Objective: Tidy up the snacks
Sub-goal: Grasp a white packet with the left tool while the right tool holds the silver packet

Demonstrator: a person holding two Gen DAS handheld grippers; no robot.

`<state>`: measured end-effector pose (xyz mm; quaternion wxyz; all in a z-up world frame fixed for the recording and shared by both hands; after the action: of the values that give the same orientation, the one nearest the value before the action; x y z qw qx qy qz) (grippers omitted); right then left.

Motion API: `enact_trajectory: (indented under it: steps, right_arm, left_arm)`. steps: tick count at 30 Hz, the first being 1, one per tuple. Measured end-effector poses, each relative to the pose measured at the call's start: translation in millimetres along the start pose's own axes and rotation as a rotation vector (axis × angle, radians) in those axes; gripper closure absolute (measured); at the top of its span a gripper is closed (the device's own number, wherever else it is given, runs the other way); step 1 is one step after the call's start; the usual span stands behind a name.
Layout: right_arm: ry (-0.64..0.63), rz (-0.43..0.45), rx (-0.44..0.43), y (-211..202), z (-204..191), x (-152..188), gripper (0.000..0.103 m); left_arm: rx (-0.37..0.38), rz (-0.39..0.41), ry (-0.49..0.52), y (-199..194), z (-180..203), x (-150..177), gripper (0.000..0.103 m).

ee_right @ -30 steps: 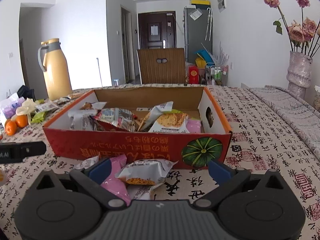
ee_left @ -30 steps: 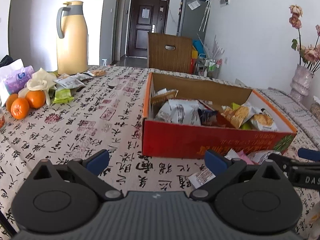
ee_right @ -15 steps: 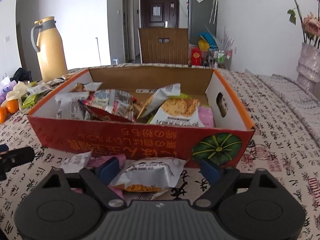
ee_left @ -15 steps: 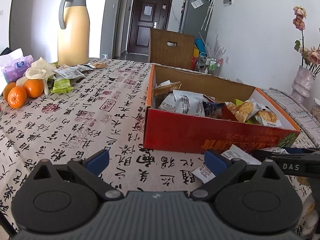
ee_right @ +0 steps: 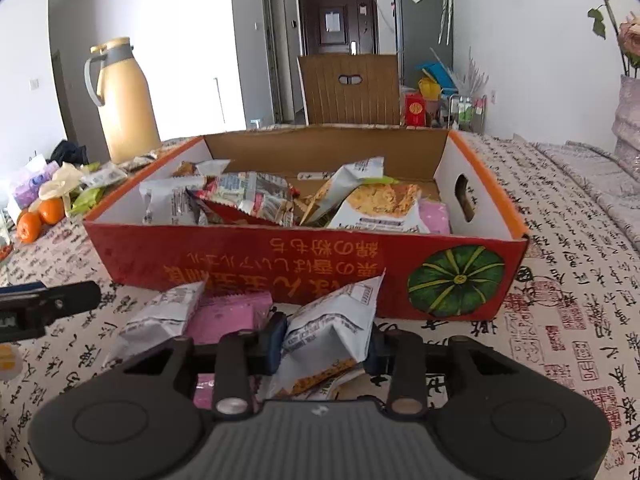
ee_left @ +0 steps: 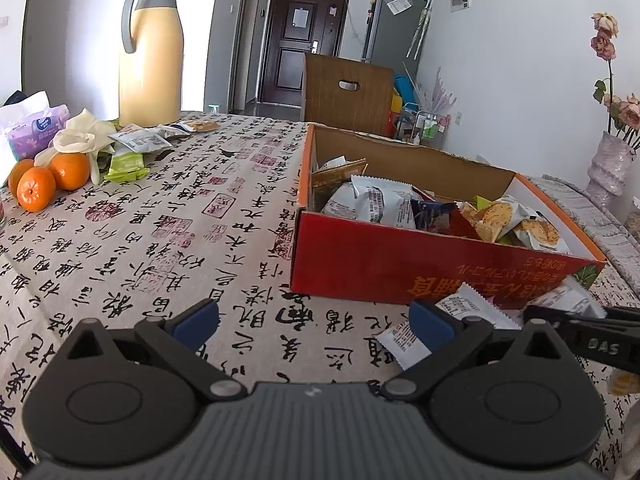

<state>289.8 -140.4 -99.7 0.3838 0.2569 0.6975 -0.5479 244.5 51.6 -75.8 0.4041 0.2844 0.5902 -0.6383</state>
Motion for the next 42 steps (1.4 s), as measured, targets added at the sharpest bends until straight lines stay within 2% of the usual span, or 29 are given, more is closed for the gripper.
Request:
enact_trajectory:
  steps: [7, 16, 21, 27, 36, 42]
  right_arm:
    - [0.029, 0.063, 0.026, -25, 15, -1, 0.067]
    - [0.084, 0.101, 0.078, -40, 50, 4, 0.067]
    - [0.118, 0.108, 0.076, -39, 61, 9, 0.067]
    - [0.146, 0.116, 0.048, -37, 65, 13, 0.067]
    - [0.16, 0.127, 0.002, -37, 64, 16, 0.066]
    - [0.16, 0.13, -0.009, -37, 62, 16, 0.066]
  left_arm:
    - [0.003, -0.01, 0.016, -1, 3, 0, 0.0]
    - [0.04, -0.026, 0.098, -8, 28, 1, 0.0]
    - [0.074, -0.046, 0.168, -5, 52, 4, 0.0]
    - [0.074, -0.087, 0.23, 8, 73, 10, 0.0]
    - [0.038, -0.13, 0.21, 29, 72, 12, 0.001]
    - [0.052, -0.132, 0.175, 28, 68, 12, 0.014]
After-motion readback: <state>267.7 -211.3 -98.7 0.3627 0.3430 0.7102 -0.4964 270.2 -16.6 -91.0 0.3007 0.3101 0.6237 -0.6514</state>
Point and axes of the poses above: each gripper's, at about its wrist camera, not at the fingertips, and y roughly the way its jaws point, z to its right, x to its underside, the point moved 10 cm from there along y, roughly the way its jaws point, and after that the axes turned 3 degrees about z, right-handed, at the moved point
